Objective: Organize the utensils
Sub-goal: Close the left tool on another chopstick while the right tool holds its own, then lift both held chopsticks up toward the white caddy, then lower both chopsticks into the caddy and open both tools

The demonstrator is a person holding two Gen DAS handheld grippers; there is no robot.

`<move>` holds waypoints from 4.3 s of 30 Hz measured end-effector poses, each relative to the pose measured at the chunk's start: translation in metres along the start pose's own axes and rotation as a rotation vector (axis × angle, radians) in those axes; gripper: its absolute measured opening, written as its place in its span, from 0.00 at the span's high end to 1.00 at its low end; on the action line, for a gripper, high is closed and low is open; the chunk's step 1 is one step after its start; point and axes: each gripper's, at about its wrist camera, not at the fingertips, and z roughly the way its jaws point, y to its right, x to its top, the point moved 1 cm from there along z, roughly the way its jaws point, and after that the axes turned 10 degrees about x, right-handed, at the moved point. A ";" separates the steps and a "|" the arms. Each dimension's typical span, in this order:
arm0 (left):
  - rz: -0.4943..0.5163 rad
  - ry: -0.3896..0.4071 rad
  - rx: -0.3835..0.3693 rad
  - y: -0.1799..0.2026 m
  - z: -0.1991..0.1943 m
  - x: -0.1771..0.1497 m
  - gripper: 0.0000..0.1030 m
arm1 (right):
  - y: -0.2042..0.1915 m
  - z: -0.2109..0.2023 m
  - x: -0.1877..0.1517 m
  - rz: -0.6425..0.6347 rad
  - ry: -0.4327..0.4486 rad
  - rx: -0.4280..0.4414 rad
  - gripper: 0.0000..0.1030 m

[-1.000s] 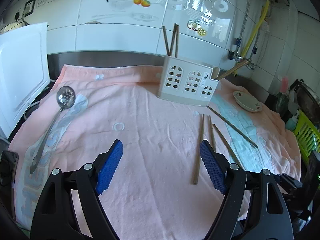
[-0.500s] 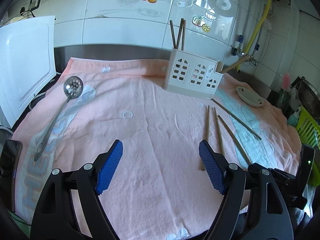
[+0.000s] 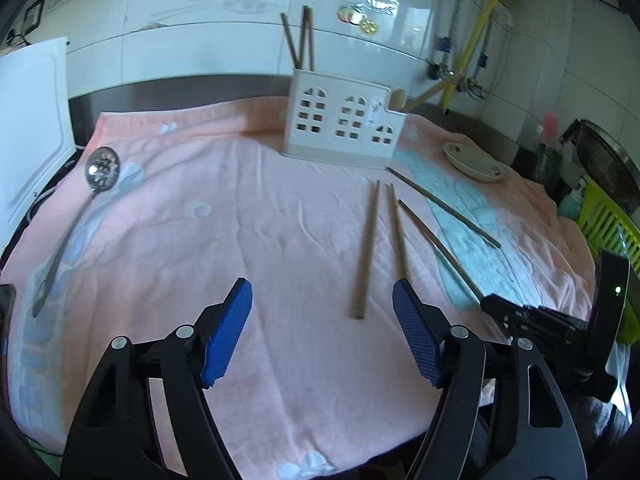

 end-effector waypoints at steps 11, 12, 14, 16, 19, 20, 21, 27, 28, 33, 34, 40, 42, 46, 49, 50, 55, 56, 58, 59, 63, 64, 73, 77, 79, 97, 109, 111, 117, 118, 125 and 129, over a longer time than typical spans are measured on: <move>0.106 -0.062 -0.089 0.054 0.026 -0.003 0.45 | 0.008 -0.048 0.026 -0.041 0.116 0.002 0.94; 0.112 -0.074 -0.099 0.058 0.031 -0.003 0.46 | 0.008 -0.054 0.030 -0.052 0.132 0.003 0.94; 0.118 -0.094 -0.114 0.065 0.039 -0.003 0.53 | 0.008 -0.061 0.037 -0.068 0.150 0.001 0.94; 0.123 -0.118 -0.118 0.071 0.049 -0.003 0.56 | 0.008 -0.069 0.046 -0.087 0.165 0.004 0.94; 0.129 -0.141 -0.120 0.079 0.061 -0.003 0.64 | 0.007 -0.076 0.058 -0.121 0.185 0.003 0.94; 0.131 -0.149 -0.123 0.080 0.064 -0.003 0.67 | 0.006 -0.078 0.063 -0.133 0.186 0.008 0.94; 0.135 -0.156 -0.122 0.083 0.068 -0.003 0.69 | 0.006 -0.079 0.066 -0.138 0.187 0.012 0.94; 0.129 -0.198 -0.103 0.089 0.086 -0.004 0.77 | 0.006 -0.082 0.085 -0.182 0.190 0.024 0.94; 0.130 -0.200 -0.101 0.089 0.087 -0.004 0.77 | 0.006 -0.082 0.087 -0.188 0.190 0.025 0.94; 0.141 -0.199 -0.076 0.094 0.091 -0.002 0.79 | 0.006 -0.081 0.094 -0.196 0.184 0.038 0.94; 0.146 -0.197 -0.072 0.095 0.091 -0.001 0.80 | 0.006 -0.081 0.095 -0.198 0.182 0.038 0.94; 0.154 -0.189 -0.034 0.097 0.090 0.001 0.94 | 0.008 -0.079 0.103 -0.192 0.170 0.042 0.94; 0.150 -0.179 -0.046 0.096 0.086 0.003 0.94 | 0.008 -0.078 0.105 -0.186 0.165 0.046 0.94; 0.158 -0.125 -0.072 0.094 0.063 0.017 0.94 | 0.010 -0.076 0.111 -0.179 0.158 0.049 0.94; 0.159 -0.067 -0.081 0.091 0.043 0.035 0.94 | 0.011 -0.074 0.117 -0.179 0.148 0.051 0.94; 0.156 -0.047 -0.084 0.089 0.037 0.041 0.94 | 0.011 -0.073 0.119 -0.178 0.145 0.052 0.94; 0.145 0.032 -0.115 0.081 0.015 0.074 0.94 | 0.016 -0.068 0.133 -0.163 0.126 0.067 0.94; 0.147 0.045 -0.117 0.080 0.011 0.081 0.94 | 0.016 -0.067 0.137 -0.165 0.121 0.068 0.94; 0.145 0.058 -0.126 0.077 0.008 0.091 0.94 | 0.016 -0.064 0.143 -0.165 0.111 0.073 0.94; 0.143 0.061 -0.130 0.076 0.008 0.097 0.94 | 0.016 -0.063 0.146 -0.170 0.104 0.074 0.94; 0.149 0.070 -0.137 0.072 0.009 0.120 0.94 | 0.011 -0.060 0.161 -0.191 0.080 0.084 0.94; 0.151 0.071 -0.144 0.072 0.009 0.125 0.94 | 0.009 -0.059 0.166 -0.200 0.075 0.086 0.94; 0.166 0.091 -0.154 0.070 0.006 0.170 0.94 | -0.007 -0.061 0.226 -0.279 0.057 0.095 0.94; 0.178 0.125 -0.140 0.068 -0.003 0.195 0.94 | -0.012 -0.063 0.259 -0.303 0.060 0.091 0.94; 0.181 0.151 -0.136 0.066 -0.010 0.208 0.94 | -0.013 -0.064 0.274 -0.299 0.061 0.099 0.94; 0.138 0.299 0.003 0.048 -0.010 0.315 0.94 | -0.019 -0.035 0.343 -0.285 0.094 0.087 0.94; 0.088 0.224 0.030 0.032 0.042 0.314 0.95 | -0.012 -0.009 0.343 -0.270 0.070 0.084 0.94; 0.088 0.212 0.032 0.031 0.047 0.312 0.94 | -0.011 -0.007 0.343 -0.268 0.065 0.086 0.94; 0.099 0.186 0.042 0.033 0.056 0.308 0.94 | -0.013 -0.001 0.341 -0.273 0.053 0.091 0.94; 0.100 0.182 0.044 0.033 0.057 0.307 0.94 | -0.014 0.000 0.340 -0.272 0.049 0.093 0.94; 0.106 0.155 0.048 0.033 0.067 0.301 0.94 | -0.017 0.012 0.335 -0.279 0.024 0.093 0.94; 0.105 0.145 0.049 0.032 0.070 0.300 0.94 | -0.016 0.018 0.334 -0.274 0.014 0.091 0.94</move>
